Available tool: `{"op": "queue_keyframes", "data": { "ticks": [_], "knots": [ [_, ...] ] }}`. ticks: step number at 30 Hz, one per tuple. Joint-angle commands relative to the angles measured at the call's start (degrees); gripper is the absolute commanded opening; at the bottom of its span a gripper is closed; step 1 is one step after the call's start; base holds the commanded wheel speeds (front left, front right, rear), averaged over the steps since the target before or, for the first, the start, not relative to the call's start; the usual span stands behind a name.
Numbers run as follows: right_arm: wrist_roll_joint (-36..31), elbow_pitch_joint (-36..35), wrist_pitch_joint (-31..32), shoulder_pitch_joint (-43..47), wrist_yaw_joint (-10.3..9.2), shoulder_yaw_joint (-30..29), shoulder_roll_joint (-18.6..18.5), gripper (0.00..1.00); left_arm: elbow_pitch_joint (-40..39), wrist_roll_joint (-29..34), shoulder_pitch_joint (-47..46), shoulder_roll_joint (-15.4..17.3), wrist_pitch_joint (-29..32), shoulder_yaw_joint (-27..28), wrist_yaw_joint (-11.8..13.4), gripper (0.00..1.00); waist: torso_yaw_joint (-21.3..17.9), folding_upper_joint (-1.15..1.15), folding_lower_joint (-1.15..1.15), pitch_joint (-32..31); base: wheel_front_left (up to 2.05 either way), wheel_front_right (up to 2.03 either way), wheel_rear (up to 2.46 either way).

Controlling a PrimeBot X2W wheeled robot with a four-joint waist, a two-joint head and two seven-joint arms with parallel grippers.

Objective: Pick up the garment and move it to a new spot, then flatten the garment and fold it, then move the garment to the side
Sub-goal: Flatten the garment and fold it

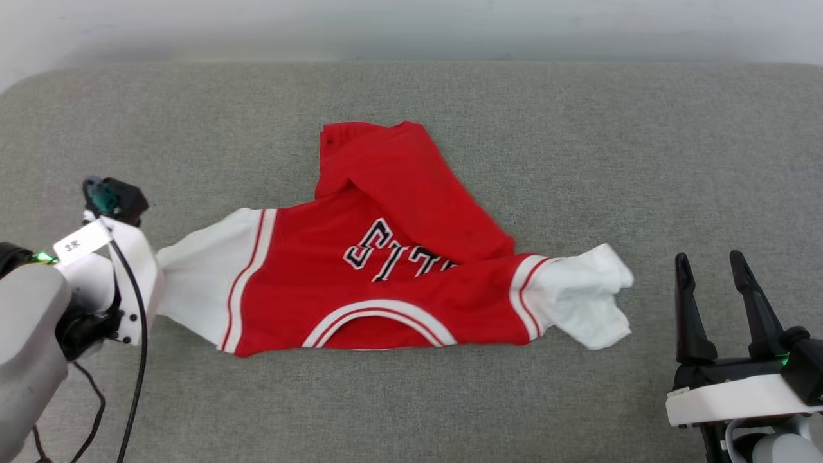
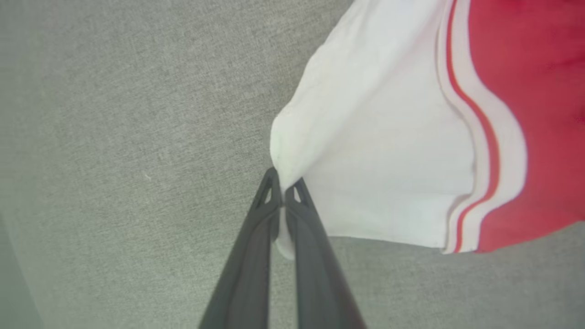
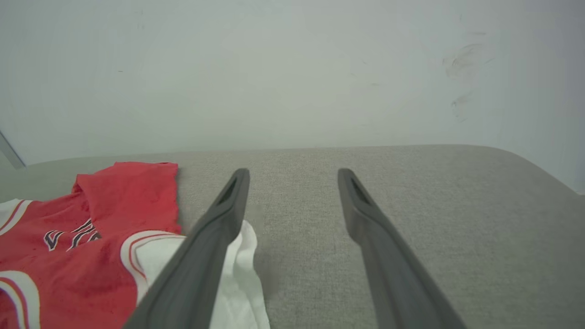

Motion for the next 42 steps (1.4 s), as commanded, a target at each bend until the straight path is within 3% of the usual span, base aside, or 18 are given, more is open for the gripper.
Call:
{"op": "queue_keyframes", "data": {
  "ticks": [1,4,5,6,7,18,22,26,29,34,38,42],
  "knots": [
    [-0.34,0.08,-0.14,0.40,-0.04,0.00,0.10,1.00,1.17,0.33,0.53,0.28,-0.69,-0.03,0.35,0.00,-0.09,0.00,0.00,-0.10,0.00,0.00,0.00],
    [-0.38,0.19,-0.14,0.62,-0.04,-0.13,0.10,1.00,3.47,1.42,1.57,-0.81,-3.52,-0.55,1.09,0.00,-0.21,0.00,0.00,-0.33,0.00,0.00,0.00],
    [-0.38,0.23,-0.14,0.84,-0.04,-0.22,0.10,1.00,4.10,1.53,1.87,-1.49,-4.84,-0.47,1.23,0.24,-0.17,0.00,0.00,-0.49,0.00,0.00,0.00],
    [-0.34,0.33,-0.14,1.09,-0.04,-0.36,0.10,1.00,4.50,1.97,1.78,-2.13,-7.00,-0.17,1.80,0.87,-0.08,0.00,0.00,-0.76,0.00,0.00,0.00],
    [-0.30,0.40,-0.14,1.34,-0.04,-0.46,0.11,1.00,5.02,2.27,1.86,-2.74,-9.33,0.22,2.44,1.00,0.01,0.00,0.00,-1.10,0.00,0.00,0.00],
    [-3.62,-1.37,-0.14,0.91,-0.04,-3.46,0.11,1.00,3.72,6.31,5.89,-7.80,-37.48,4.17,10.74,1.00,3.14,0.00,0.00,-7.20,0.00,0.00,0.00],
    [-5.53,-3.16,-0.14,-1.16,-0.04,-4.18,-0.03,1.00,-1.01,7.20,9.49,-7.97,-42.09,6.25,15.73,1.00,4.23,0.00,0.00,-8.25,0.00,0.00,0.00],
    [-5.02,-3.95,-0.14,-4.44,-0.05,-3.56,-2.52,1.00,-9.08,9.54,14.37,-8.08,-43.19,9.53,21.82,1.00,5.34,0.00,0.00,-8.53,0.00,0.00,0.00],
    [-4.56,-3.28,-0.14,-7.64,-0.05,-1.61,-6.17,1.00,-17.25,13.89,18.92,-8.41,-43.28,13.61,26.59,1.00,6.25,0.00,0.00,-8.31,0.00,0.00,0.00],
    [-2.08,0.37,1.54,-13.88,-0.05,5.49,-13.69,1.00,-27.09,21.57,27.43,-10.82,-43.25,20.23,31.42,1.00,7.47,0.00,0.00,-7.78,0.00,0.00,0.00],
    [2.45,0.93,8.77,-19.76,-0.05,13.97,-20.21,1.00,-31.63,26.50,32.63,-13.76,-43.26,23.58,32.39,1.00,8.60,0.00,0.00,-6.76,0.00,0.00,0.00],
    [9.80,1.56,21.31,-26.47,-0.05,25.51,-26.53,1.00,-34.00,30.33,35.60,-16.99,-43.26,26.91,31.71,1.00,10.07,0.00,0.00,-5.45,0.00,0.00,0.00]
  ]
}}
